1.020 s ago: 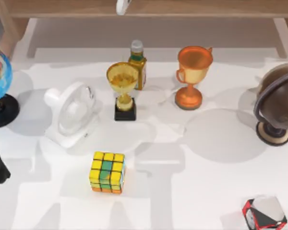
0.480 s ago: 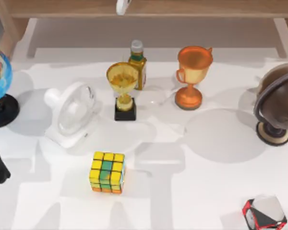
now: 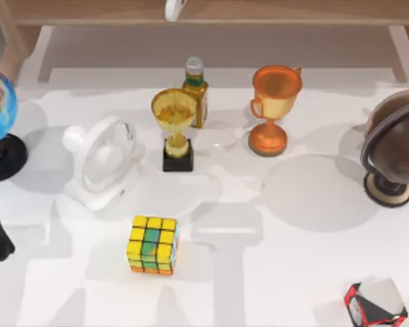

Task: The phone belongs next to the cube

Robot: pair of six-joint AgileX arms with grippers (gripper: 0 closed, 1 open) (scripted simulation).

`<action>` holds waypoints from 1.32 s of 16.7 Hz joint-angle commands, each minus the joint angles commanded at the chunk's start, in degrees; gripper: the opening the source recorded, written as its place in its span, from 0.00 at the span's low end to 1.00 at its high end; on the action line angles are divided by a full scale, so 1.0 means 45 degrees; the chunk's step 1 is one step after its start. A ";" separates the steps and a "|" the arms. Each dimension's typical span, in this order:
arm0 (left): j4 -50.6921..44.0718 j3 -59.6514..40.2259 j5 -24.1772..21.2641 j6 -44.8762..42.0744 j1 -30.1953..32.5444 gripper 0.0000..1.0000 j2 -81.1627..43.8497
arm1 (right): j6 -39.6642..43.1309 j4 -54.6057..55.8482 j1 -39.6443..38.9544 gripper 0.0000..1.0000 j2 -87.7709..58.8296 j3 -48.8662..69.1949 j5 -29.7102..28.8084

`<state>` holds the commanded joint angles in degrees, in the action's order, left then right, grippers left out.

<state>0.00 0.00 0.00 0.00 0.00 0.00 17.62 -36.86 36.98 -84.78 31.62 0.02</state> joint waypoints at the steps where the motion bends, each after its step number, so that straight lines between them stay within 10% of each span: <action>1: 0.0000 0.0000 0.0000 0.0000 0.0000 1.00 0.0000 | 0.0000 0.0000 0.0000 0.00 0.0000 0.0000 0.0000; 22: 0.0000 0.0000 0.0000 0.0000 0.0000 1.00 0.0000 | 0.0003 -0.2040 -0.0114 0.00 0.1400 0.1173 0.0020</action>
<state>0.00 0.00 0.00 0.00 0.00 0.00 17.63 -46.04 36.47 -78.47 36.90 0.11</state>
